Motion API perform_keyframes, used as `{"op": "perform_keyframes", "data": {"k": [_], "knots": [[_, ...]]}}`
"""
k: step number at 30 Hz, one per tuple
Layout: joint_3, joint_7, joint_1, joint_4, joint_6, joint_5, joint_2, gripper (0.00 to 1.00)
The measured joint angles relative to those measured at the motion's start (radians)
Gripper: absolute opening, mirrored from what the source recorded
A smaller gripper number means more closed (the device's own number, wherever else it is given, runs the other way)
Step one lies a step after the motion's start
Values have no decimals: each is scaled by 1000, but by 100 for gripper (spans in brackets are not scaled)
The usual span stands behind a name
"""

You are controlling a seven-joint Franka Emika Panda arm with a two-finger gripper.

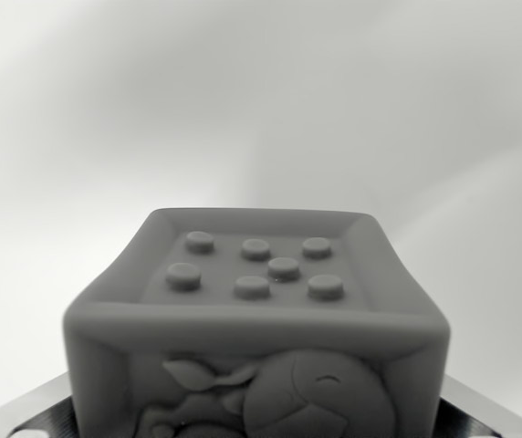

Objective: Destack cube

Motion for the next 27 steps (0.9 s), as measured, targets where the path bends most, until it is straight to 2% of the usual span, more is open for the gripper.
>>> {"op": "perform_keyframes", "data": {"k": [15, 27], "knots": [[0, 0, 0, 20, 52, 0, 71, 0], [0, 0, 0, 33, 73, 0, 105, 0]]}}
